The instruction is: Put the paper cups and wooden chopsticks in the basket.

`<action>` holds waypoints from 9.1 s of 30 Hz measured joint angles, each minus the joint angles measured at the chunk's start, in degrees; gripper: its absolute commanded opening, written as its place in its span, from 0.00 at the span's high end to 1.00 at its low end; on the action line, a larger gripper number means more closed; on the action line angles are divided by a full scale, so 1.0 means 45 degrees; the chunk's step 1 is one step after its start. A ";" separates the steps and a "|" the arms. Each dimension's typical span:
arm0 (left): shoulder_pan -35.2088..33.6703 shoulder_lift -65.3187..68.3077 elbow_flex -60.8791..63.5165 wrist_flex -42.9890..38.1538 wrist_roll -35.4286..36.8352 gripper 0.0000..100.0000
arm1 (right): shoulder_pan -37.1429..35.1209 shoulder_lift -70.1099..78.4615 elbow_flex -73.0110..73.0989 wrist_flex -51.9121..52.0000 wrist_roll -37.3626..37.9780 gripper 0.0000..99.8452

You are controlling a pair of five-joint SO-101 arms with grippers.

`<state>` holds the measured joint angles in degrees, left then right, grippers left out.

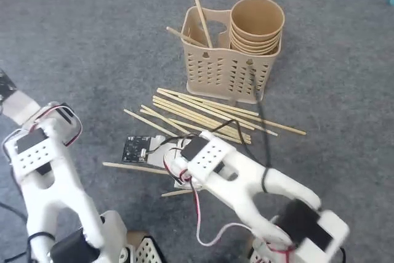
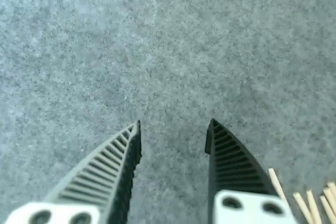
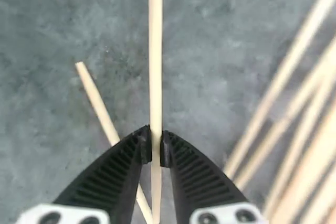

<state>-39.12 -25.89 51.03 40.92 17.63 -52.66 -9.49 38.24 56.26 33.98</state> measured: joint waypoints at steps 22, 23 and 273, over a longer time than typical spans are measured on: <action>0.0176 0.0000 0.0000 -0.0039 0.0000 0.81 | 0.4435 -0.9241 0.0020 -0.5431 -0.4435 0.99; 0.0274 0.0000 0.0000 -0.0039 0.0000 0.81 | 0.4493 -0.9241 0.0020 -0.6056 -0.4474 0.99; 0.4493 -1.1233 -0.0567 0.5275 -0.2071 0.99 | 0.8264 -1.1858 0.3302 0.2813 -0.6740 0.89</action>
<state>-18.90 -76.44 48.48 64.66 8.31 -15.47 -62.86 53.10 68.92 3.65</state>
